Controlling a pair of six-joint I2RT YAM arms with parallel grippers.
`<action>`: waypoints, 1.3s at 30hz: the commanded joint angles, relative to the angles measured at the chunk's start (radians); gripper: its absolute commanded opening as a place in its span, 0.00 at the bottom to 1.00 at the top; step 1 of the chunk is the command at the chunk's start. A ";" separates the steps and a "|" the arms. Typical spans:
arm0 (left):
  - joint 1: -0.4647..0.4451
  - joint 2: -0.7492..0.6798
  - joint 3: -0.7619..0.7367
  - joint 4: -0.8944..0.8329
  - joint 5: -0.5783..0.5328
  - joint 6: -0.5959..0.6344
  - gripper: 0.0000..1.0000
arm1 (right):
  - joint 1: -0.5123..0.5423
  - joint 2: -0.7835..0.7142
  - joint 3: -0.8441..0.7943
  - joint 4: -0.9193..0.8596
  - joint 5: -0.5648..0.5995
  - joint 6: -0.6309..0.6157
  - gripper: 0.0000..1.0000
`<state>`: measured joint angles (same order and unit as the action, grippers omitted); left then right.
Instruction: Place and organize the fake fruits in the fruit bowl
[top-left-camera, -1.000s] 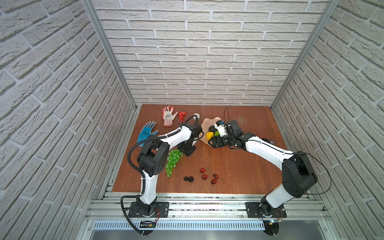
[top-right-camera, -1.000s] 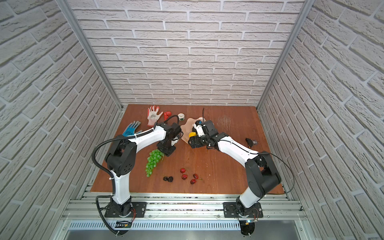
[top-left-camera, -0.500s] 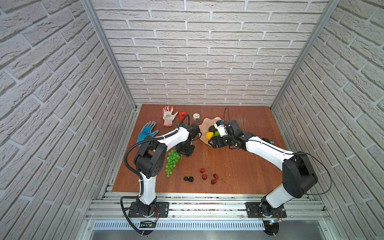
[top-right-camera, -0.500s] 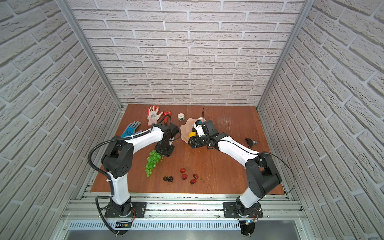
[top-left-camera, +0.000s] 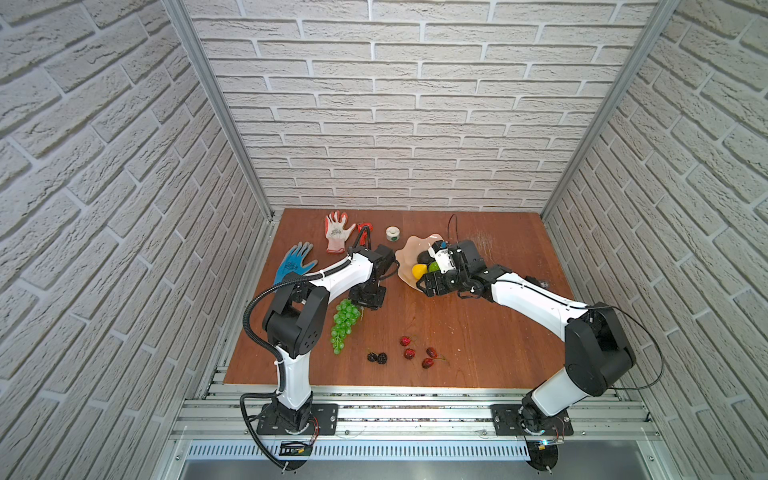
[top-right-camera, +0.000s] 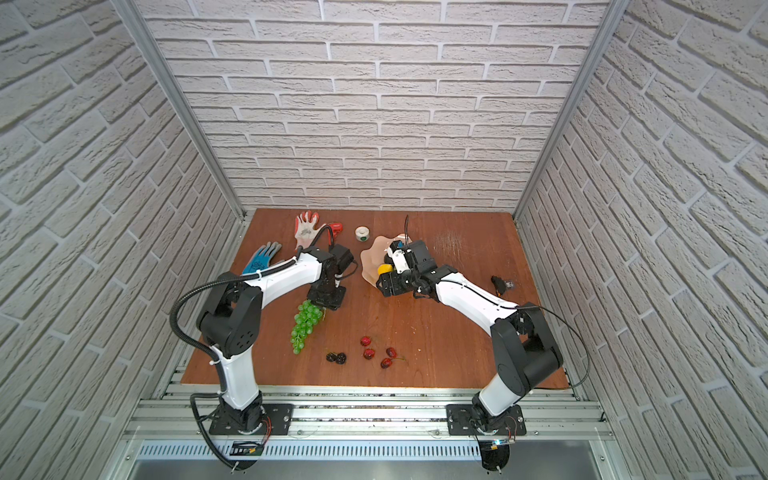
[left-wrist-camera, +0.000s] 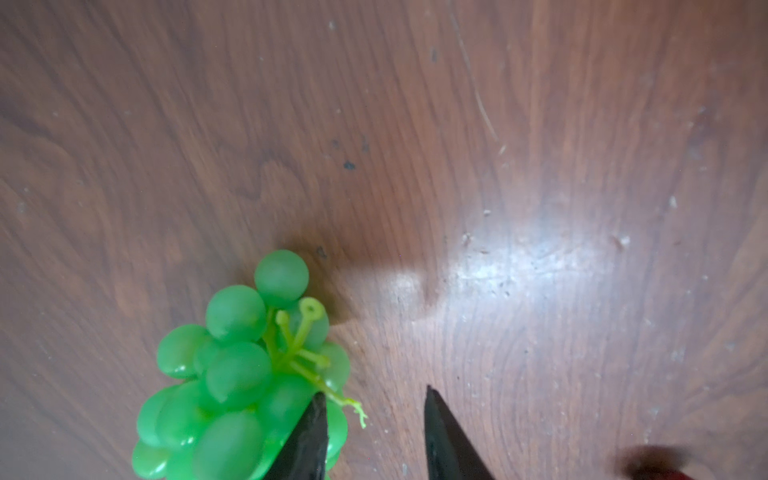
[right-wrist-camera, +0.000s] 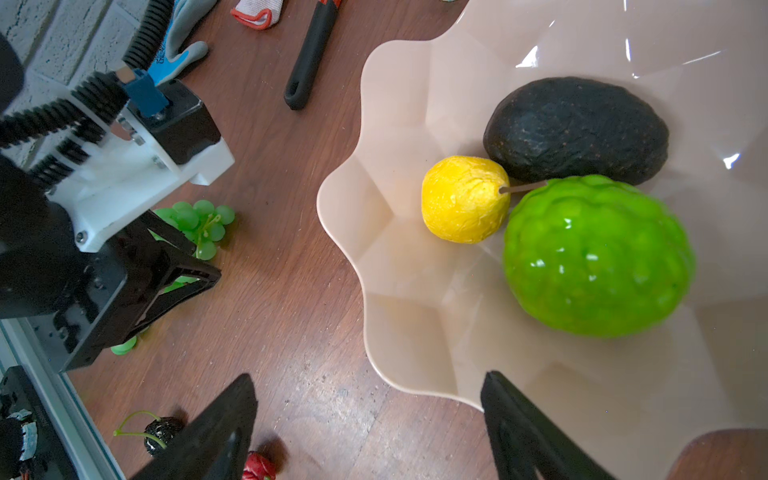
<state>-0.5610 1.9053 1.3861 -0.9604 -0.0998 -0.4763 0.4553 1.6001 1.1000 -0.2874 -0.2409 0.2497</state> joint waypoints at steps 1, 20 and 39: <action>0.015 0.020 -0.019 0.026 0.033 -0.033 0.36 | -0.003 -0.020 -0.012 0.012 0.006 -0.016 0.86; 0.044 -0.019 -0.131 0.155 0.066 -0.195 0.41 | -0.006 -0.019 -0.025 0.024 0.004 -0.023 0.86; 0.042 -0.031 -0.169 0.183 0.020 -0.228 0.11 | -0.007 -0.014 -0.023 0.024 0.003 -0.023 0.86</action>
<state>-0.5262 1.8919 1.2446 -0.7761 -0.0429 -0.6933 0.4530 1.6001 1.0859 -0.2871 -0.2405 0.2386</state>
